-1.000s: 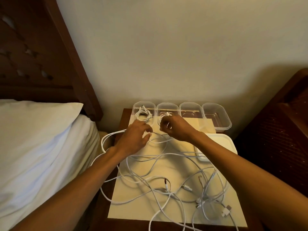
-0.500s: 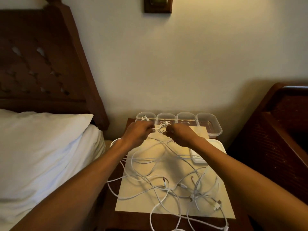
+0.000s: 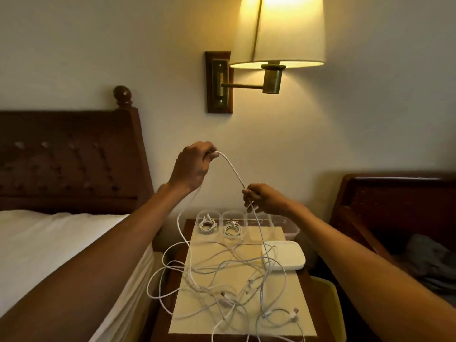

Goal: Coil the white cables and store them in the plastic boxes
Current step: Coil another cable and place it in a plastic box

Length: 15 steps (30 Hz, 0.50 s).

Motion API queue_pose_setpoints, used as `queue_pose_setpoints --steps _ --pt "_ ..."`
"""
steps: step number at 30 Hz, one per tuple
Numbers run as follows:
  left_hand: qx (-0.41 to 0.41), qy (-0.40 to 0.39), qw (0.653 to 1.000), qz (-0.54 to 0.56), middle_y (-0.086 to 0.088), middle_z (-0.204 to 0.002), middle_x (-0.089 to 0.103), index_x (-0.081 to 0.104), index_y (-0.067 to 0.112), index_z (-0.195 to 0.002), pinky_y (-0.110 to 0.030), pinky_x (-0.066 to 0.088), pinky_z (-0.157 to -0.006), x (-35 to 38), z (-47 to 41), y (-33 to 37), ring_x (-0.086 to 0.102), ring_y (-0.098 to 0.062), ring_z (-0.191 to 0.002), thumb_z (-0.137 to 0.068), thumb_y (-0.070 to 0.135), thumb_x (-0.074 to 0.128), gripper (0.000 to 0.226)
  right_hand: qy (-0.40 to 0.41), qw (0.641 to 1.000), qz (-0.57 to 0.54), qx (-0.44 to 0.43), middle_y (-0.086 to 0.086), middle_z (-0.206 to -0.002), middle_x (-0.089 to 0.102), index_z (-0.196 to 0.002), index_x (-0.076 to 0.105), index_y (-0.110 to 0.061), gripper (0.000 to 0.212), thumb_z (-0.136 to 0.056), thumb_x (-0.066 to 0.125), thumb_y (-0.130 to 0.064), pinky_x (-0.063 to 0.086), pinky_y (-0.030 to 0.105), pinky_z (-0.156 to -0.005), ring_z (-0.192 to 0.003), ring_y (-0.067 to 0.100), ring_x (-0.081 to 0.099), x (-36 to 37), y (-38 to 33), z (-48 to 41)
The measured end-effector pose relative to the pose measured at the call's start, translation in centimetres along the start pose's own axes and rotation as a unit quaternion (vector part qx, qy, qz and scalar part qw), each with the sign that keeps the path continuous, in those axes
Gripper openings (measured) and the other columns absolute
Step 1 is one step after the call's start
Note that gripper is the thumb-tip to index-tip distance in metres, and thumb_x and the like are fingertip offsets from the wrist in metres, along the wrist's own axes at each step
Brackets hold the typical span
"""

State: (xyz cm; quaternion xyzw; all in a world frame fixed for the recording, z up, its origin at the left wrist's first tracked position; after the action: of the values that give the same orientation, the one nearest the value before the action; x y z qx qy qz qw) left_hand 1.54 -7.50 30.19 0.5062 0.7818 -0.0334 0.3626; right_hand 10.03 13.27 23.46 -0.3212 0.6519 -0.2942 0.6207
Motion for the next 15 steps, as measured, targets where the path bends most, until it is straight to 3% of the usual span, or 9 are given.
queue_pose_setpoints --steps 2,6,9,12,15 --pt "0.003 0.014 1.0 -0.006 -0.005 -0.086 0.068 0.067 0.012 -0.097 -0.039 0.052 -0.065 -1.4 -1.1 1.5 0.062 -0.023 -0.077 -0.098 0.024 0.061 0.014 0.013 0.998 -0.061 -0.002 0.01 -0.081 0.062 -0.097 0.054 -0.003 0.029 -0.105 0.037 -0.025 0.057 0.035 -0.071 -0.075 0.026 0.066 -0.8 -1.8 0.9" --pt "-0.05 -0.036 0.998 -0.005 -0.009 -0.089 0.071 0.064 0.013 -0.111 -0.032 0.054 -0.071 -3.2 -2.1 3.5 0.066 -0.024 -0.078 -0.095 0.016 0.064 0.017 0.137 0.982 -0.104 -0.077 0.008 -0.075 0.05 -0.091 0.055 -0.008 0.025 -0.104 0.04 -0.024 0.052 0.034 -0.061 -0.063 0.021 0.049 -2.5 -4.8 1.5" --pt "-0.044 -0.112 0.993 0.019 -0.005 -0.087 0.072 0.064 0.016 -0.114 -0.027 0.054 -0.07 -4.6 -2.3 5.1 0.067 -0.015 -0.074 -0.088 0.022 0.074 0.029 0.226 0.964 -0.076 -0.116 -0.002 -0.066 0.052 -0.09 0.063 -0.012 0.024 -0.102 0.047 -0.026 0.04 0.033 -0.054 -0.057 0.018 0.043 -3.6 -6.8 1.5" --pt "-0.022 -0.191 0.98 0.043 0.003 -0.074 0.07 0.069 0.015 -0.105 -0.019 0.047 -0.061 -5.6 -2.4 6.8 0.066 -0.005 -0.063 -0.089 0.03 0.071 0.023 0.295 0.942 -0.025 -0.161 -0.005 -0.076 0.063 -0.097 0.069 -0.009 0.022 -0.098 0.054 -0.025 0.043 0.021 -0.054 -0.06 0.011 0.051 -4.9 -9.3 1.7" --pt "-0.042 -0.147 0.984 0.091 0.005 -0.074 0.066 0.072 0.012 -0.105 -0.03 0.057 -0.062 -6.9 -3.1 7.5 0.065 -0.011 -0.061 -0.097 0.028 0.06 0.021 0.304 0.938 -0.019 -0.167 -0.005 -0.073 0.062 -0.092 0.071 -0.008 0.025 -0.098 0.055 -0.027 0.04 0.018 -0.054 -0.06 0.006 0.051 -5.7 -10.9 2.0"
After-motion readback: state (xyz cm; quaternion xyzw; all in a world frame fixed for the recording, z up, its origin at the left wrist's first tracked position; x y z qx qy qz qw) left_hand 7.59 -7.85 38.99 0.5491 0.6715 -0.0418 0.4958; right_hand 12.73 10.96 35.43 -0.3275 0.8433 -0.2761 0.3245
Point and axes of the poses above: each hand's wrist, its own z-axis away from the middle knuckle, its own x-axis out of the palm, y = z × x, the point moved 1 cm from there along -z, towards the middle knuckle
